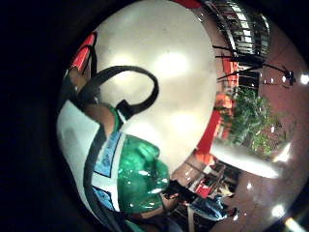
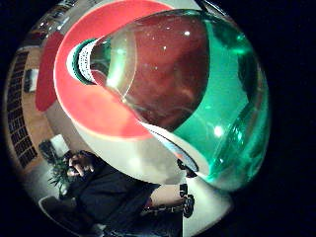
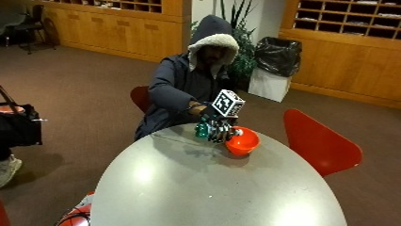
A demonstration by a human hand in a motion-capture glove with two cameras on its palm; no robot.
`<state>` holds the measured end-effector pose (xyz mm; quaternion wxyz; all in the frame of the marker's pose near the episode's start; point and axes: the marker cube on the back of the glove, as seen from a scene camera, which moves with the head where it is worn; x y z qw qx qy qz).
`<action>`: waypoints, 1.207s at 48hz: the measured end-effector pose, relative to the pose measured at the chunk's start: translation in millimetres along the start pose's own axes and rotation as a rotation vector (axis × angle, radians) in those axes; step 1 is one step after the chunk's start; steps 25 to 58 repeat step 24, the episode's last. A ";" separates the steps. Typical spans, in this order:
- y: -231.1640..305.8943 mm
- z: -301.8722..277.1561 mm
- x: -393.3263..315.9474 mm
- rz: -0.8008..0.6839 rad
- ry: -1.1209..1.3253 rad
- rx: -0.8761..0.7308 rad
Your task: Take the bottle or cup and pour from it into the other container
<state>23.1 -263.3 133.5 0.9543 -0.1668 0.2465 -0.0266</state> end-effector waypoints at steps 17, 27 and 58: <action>15.6 -7.3 17.5 -0.015 -0.097 0.053; 25.3 -11.8 22.3 -0.016 -0.231 0.111; 25.3 -11.8 22.3 -0.016 -0.231 0.111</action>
